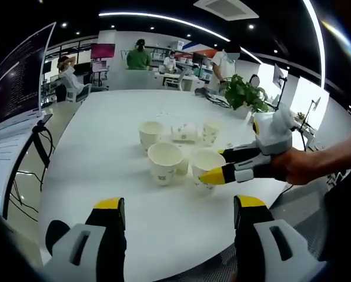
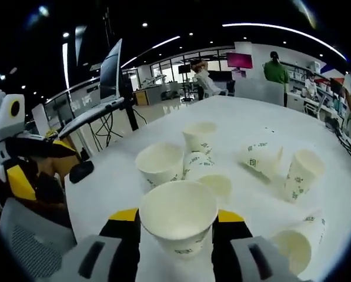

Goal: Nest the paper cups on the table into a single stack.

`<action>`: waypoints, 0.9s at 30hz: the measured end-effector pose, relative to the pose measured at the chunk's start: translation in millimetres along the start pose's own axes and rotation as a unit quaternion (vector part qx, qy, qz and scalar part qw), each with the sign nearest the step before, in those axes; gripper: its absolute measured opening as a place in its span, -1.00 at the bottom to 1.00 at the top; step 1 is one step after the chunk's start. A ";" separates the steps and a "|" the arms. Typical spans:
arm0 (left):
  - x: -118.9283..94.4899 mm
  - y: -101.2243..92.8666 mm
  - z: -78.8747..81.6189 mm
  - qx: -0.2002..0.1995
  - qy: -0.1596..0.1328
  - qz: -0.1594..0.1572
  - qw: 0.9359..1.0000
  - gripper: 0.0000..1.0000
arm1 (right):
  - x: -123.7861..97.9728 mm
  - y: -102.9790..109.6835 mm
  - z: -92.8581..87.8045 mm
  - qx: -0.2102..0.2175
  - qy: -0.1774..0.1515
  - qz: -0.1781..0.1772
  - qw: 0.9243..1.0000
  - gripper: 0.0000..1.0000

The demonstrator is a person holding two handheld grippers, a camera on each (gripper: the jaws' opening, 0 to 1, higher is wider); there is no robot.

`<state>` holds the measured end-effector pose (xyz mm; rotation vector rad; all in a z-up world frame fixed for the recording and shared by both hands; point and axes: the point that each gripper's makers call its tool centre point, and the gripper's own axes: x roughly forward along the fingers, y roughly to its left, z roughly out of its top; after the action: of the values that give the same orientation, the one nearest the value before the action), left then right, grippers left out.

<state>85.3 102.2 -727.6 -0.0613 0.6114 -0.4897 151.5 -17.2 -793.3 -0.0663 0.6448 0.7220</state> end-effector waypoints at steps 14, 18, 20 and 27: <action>2.9 -4.0 -2.9 0.003 0.003 -0.006 1.000 0.50 | -3.4 -5.4 -8.5 0.002 0.014 -0.004 1.000 0.08; 2.8 -3.6 -2.5 0.001 0.002 -0.005 1.000 0.50 | -11.4 -6.1 -7.8 -0.001 0.023 -0.004 1.000 0.15; 3.0 -3.2 -2.4 0.000 0.002 -0.004 1.000 0.50 | -17.9 -7.4 -6.5 0.000 0.021 -0.006 1.000 0.19; 4.0 -5.8 -2.7 -0.001 0.002 -0.006 1.000 0.50 | -38.8 -16.7 -18.6 -0.003 0.037 -0.008 0.999 0.37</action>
<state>84.2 95.5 -730.8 -0.0665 0.6164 -0.5004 130.4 -57.9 -788.8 -0.1043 0.7115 0.7099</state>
